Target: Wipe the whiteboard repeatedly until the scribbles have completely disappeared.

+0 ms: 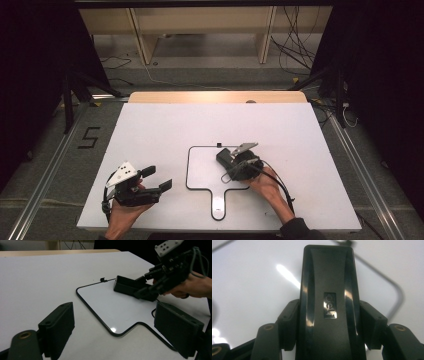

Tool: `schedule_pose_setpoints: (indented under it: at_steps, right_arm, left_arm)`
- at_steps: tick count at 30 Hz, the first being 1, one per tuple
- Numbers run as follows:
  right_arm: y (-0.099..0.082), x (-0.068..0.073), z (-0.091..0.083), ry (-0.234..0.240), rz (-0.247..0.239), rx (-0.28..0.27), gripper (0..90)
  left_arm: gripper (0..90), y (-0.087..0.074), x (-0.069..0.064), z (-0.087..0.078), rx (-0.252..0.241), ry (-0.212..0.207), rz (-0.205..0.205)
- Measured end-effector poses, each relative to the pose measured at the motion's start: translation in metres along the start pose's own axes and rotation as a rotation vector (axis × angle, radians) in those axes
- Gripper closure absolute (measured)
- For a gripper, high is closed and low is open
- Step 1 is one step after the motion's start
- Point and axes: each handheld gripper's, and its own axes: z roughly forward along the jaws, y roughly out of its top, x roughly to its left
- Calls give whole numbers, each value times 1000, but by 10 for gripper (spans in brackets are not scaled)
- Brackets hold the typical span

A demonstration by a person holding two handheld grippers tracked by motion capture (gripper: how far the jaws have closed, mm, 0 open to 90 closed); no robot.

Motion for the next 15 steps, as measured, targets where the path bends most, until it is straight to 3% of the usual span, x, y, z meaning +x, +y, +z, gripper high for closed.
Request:
schedule_pose_setpoints:
  at_steps: [4, 7, 9, 11, 15]
  right_arm:
    - [4, 13, 4, 22, -42, -13, 409]
    - [9, 0, 9, 4, -11, -21, 409]
    - [11, -18, 12, -29, 44, -22, 409]
    - [11, -27, 12, -40, 72, -23, 409]
    - [9, -15, 9, -29, 47, -15, 409]
  left_arm:
    - [158, 0, 0, 0, 2, 1, 1]
    - [158, 0, 1, 0, -1, 4, -1]
    - [158, 0, 1, -1, -4, 3, 0]
    - [158, 0, 1, -1, -4, 4, 1]
    - [158, 0, 1, -2, -7, 3, -4]
